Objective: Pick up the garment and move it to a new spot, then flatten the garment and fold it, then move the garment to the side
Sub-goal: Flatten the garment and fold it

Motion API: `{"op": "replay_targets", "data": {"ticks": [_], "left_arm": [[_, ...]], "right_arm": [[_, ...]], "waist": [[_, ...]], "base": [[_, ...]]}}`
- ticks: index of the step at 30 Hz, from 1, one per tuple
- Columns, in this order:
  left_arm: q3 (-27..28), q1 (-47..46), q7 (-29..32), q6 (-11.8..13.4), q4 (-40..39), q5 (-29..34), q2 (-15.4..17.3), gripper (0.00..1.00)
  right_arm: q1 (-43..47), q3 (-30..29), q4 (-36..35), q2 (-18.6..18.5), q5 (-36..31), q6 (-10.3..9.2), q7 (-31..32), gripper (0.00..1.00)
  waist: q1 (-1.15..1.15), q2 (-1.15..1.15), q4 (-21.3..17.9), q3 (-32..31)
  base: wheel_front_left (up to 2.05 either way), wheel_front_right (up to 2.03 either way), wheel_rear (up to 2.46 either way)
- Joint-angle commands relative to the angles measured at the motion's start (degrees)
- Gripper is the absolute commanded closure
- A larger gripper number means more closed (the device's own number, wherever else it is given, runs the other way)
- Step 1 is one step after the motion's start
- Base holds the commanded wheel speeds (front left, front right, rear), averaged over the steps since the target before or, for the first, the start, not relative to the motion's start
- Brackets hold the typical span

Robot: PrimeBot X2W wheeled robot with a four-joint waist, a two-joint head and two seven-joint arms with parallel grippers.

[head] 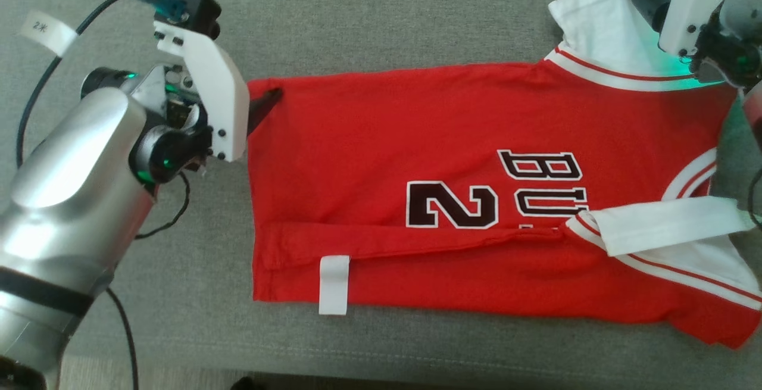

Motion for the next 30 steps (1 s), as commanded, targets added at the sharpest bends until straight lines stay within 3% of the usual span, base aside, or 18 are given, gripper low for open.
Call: {"op": "replay_targets", "data": {"ticks": [1, 4, 5, 7, 19, 26, 30], "left_arm": [[1.52, -2.53, 0.04, -0.33, -0.72, 0.57, 1.59, 0.00], [1.31, -2.75, 0.21, -0.76, -0.21, 0.34, 1.28, 0.00], [1.18, -2.83, 0.24, -0.96, -0.05, 0.35, 1.23, 0.19], [1.20, -2.99, -0.41, -1.19, 0.27, 0.45, 1.10, 1.00], [2.41, -4.20, -4.80, -1.11, 4.02, 1.35, 2.16, 1.00], [3.10, -4.30, -7.88, -1.21, 6.34, 1.69, 2.71, 1.00], [2.61, -3.20, -6.72, -1.91, 6.90, 1.15, 3.53, 1.00]], "right_arm": [[0.76, 1.79, -0.91, 0.08, 1.02, -0.04, 1.77, 0.14], [0.92, 3.57, -1.58, -0.30, 2.98, -0.04, 2.88, 0.63], [0.79, 4.13, -1.84, -0.54, 3.25, -0.04, 2.43, 0.95], [0.50, 4.99, -1.94, -0.89, 3.58, -0.04, 0.58, 1.00], [-3.04, 6.86, 2.37, -0.31, 3.87, -0.04, -20.92, 1.00], [-2.64, 9.66, 2.72, 0.62, 6.00, -0.04, -23.44, 1.00], [-1.39, 11.68, 1.28, -0.37, 7.89, -0.04, -23.78, 1.00]], "waist": [[0.00, 0.00, -0.05, 0.08], [0.00, 0.00, -0.25, 0.07], [0.00, 0.00, -0.33, 0.04], [0.00, 0.00, -0.50, -0.07], [0.00, 0.00, -2.02, -2.06], [0.00, 0.00, -3.36, -4.16], [0.00, 0.00, -4.00, -6.05]], "base": [[0.00, 0.00, 0.00], [0.00, 0.00, 0.00], [0.00, 0.00, 0.00], [0.00, 0.00, 0.00], [0.00, 0.00, 0.00], [0.00, 0.00, 0.00], [0.00, 0.00, 0.00]]}}
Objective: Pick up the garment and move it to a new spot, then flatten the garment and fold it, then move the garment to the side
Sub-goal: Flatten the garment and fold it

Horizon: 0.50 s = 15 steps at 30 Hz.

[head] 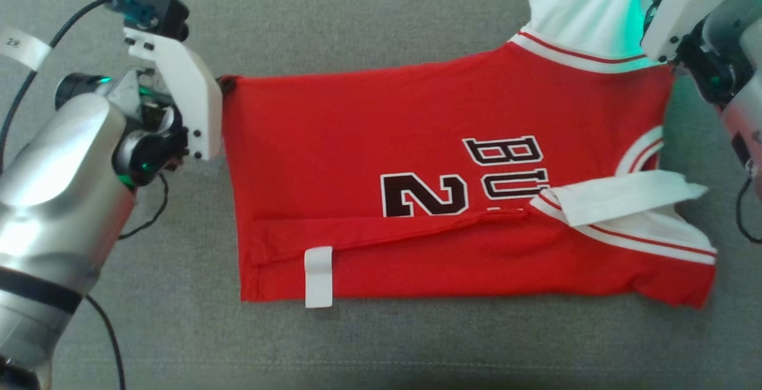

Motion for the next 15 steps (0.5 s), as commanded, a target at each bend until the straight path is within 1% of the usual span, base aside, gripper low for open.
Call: {"op": "replay_targets", "data": {"ticks": [1, 5, 10, 15], "left_arm": [[2.29, -2.14, 0.57, -0.25, -0.68, -0.45, 3.73, 1.00], [2.21, -0.32, 1.25, -0.33, -0.90, -1.06, 5.12, 1.00], [2.18, 3.14, 2.31, -0.37, -1.74, -2.62, 6.66, 1.00], [1.25, 6.44, 4.86, -0.92, -3.30, -4.05, 8.03, 1.00]], "right_arm": [[-0.05, 0.70, -1.63, -1.06, 0.87, -0.04, -0.88, 1.00], [1.18, 2.12, -2.11, -1.89, 2.19, -0.04, -1.14, 1.00], [3.85, 4.33, -3.32, -1.86, 4.85, -0.04, -1.37, 1.00], [6.94, 7.72, -5.37, -2.69, 7.37, -0.04, 1.96, 1.00]], "waist": [[0.00, 0.00, -0.57, -1.34], [0.00, 0.00, -1.47, -3.25], [0.00, 0.00, -2.81, -7.00], [0.00, 0.00, -4.12, -10.69]], "base": [[0.00, 0.00, 0.00], [0.00, 0.00, 0.00], [0.00, 0.00, 0.00], [0.00, 0.00, 0.00]]}}
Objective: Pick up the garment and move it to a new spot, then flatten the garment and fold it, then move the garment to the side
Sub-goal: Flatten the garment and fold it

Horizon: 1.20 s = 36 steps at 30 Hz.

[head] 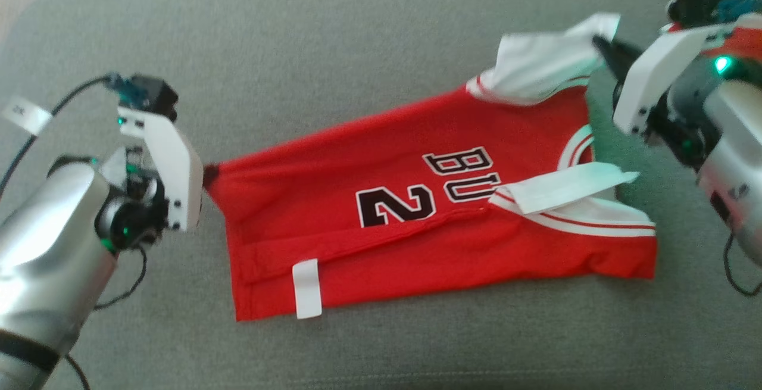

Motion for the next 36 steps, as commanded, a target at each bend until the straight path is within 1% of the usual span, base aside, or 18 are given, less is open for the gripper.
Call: {"op": "replay_targets", "data": {"ticks": [1, 5, 12, 20, 21, 22, 23, 24, 25, 26, 30, 32, 34, 36], "left_arm": [[2.02, -1.52, 0.91, -0.26, -1.69, -0.65, 3.47, 1.00], [1.12, 0.83, 3.65, -0.49, -3.50, -1.65, 5.05, 1.00], [-0.49, 4.57, 8.55, 0.06, -7.49, -3.24, 7.41, 1.00], [-1.75, 6.69, 9.60, 1.37, -9.75, -3.01, 7.81, 1.00], [-1.85, 6.85, 9.69, 1.45, -9.85, -3.07, 7.77, 1.00], [-1.91, 6.97, 9.79, 1.51, -9.92, -3.15, 7.71, 1.00], [-1.98, 7.08, 9.90, 1.58, -9.96, -3.23, 7.65, 1.00], [-2.06, 7.17, 9.98, 1.64, -9.98, -3.25, 7.61, 0.80], [-2.15, 7.28, 10.05, 1.69, -9.99, -3.28, 7.58, 0.38], [-2.31, 7.53, 9.98, 1.70, -9.95, -3.29, 7.51, 0.00], [-2.12, 8.05, 7.80, 1.78, -9.68, -2.77, 7.41, 0.00], [-1.94, 8.08, 6.94, 1.83, -9.68, -2.54, 7.46, 0.00], [-1.46, 8.12, 4.91, 1.92, -9.94, -2.02, 7.63, 0.00], [-0.34, 8.07, 1.25, 2.50, -10.62, -1.16, 7.78, 0.00]], "right_arm": [[0.92, 0.69, -1.47, -1.36, 0.94, -0.04, 1.04, 1.00], [3.37, 3.23, -3.61, -2.70, 2.87, -0.04, 4.12, 1.00], [6.79, 7.33, -8.85, -5.48, 6.78, -0.04, 10.23, 1.00], [8.90, 10.35, -13.49, -8.03, 11.67, -0.04, 17.32, 1.00], [9.14, 10.66, -13.72, -8.18, 12.18, -0.04, 18.36, 0.91], [9.45, 10.94, -13.79, -8.33, 12.77, -0.04, 19.58, 0.62], [9.68, 11.23, -13.98, -8.47, 13.18, -0.04, 20.63, 0.02], [9.81, 11.39, -14.19, -8.58, 13.49, -0.04, 21.11, 0.00], [9.92, 11.45, -14.29, -8.63, 13.84, -0.04, 21.32, 0.00], [10.34, 11.72, -14.24, -8.60, 14.52, -0.04, 22.43, 0.00], [11.51, 12.09, -14.58, -9.07, 16.48, -0.04, 25.50, 0.00], [11.71, 11.79, -14.98, -9.30, 17.09, -0.04, 25.38, 0.00], [11.88, 10.60, -16.25, -9.92, 17.90, -0.04, 23.11, 0.00], [12.02, 9.11, -17.73, -10.64, 17.84, -0.04, 18.62, 0.00]], "waist": [[0.00, 0.00, -1.23, -2.41], [0.00, 0.00, -2.15, -4.79], [0.00, 0.00, -3.22, -7.09], [0.00, 0.00, -3.63, -7.34], [0.00, 0.00, -3.65, -7.33], [0.00, 0.00, -3.65, -7.36], [0.00, 0.00, -3.63, -7.41], [0.00, 0.00, -3.59, -7.45], [0.00, 0.00, -3.57, -7.51], [0.00, 0.00, -3.52, -7.92], [0.00, 0.00, -3.32, -9.37], [0.00, 0.00, -3.25, -9.78], [0.00, 0.00, -3.09, -10.56], [0.00, 0.00, -2.98, -11.31]], "base": [[0.00, 0.00, 0.00], [0.00, 0.00, 0.00], [0.00, 0.00, 0.00], [0.00, 0.00, 0.00], [0.00, 0.00, 0.00], [0.00, 0.00, 0.00], [0.00, 0.00, 0.00], [0.00, 0.00, 0.00], [0.00, 0.00, 0.00], [0.00, 0.00, 0.00], [0.00, 0.00, 0.00], [0.00, 0.00, 0.00], [0.00, 0.00, 0.00], [0.00, 0.00, 0.00]]}}
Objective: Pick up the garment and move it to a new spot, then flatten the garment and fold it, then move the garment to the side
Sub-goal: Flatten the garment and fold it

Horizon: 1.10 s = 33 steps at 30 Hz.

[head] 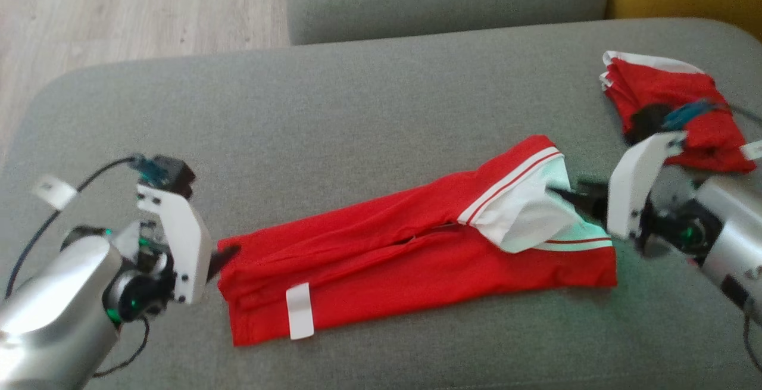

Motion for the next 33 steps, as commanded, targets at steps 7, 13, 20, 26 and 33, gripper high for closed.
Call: {"op": "replay_targets", "data": {"ticks": [7, 13, 20, 26, 33], "left_arm": [[7.87, 0.39, -12.34, 5.55, -5.46, 1.68, 2.83, 0.00], [13.89, 5.18, -27.61, 13.61, -11.73, 4.05, 2.34, 0.00], [21.37, 14.93, -44.95, 20.70, -16.87, 3.43, -1.18, 0.00], [23.40, 21.36, -49.11, 21.64, -17.40, 6.90, -4.69, 0.00], [27.66, 26.16, -49.34, 21.03, -19.47, 15.95, -10.17, 0.00]], "right_arm": [[2.65, -7.14, -5.23, -2.12, -1.16, -0.04, -21.72, 0.00], [6.30, -12.90, -4.76, -2.02, -5.72, -0.04, -38.91, 0.00], [11.32, -31.34, -3.86, 4.59, -21.28, -0.04, -40.57, 0.00], [24.16, -43.14, -5.64, 12.48, -37.17, -0.04, -40.59, 0.00], [31.12, -49.97, -5.44, 17.21, -45.02, -0.04, -40.02, 0.00]], "waist": [[0.00, 0.00, 0.32, -1.97], [0.00, 0.00, 0.45, -2.53], [0.00, 0.00, -0.68, -2.76], [0.00, 0.00, -0.68, -3.01], [0.00, 0.00, -0.20, -2.69]], "base": [[0.00, 0.00, 0.00], [0.00, 0.00, 0.00], [0.00, 0.00, 0.00], [0.00, 0.00, 0.00], [0.00, 0.00, 0.00]]}}
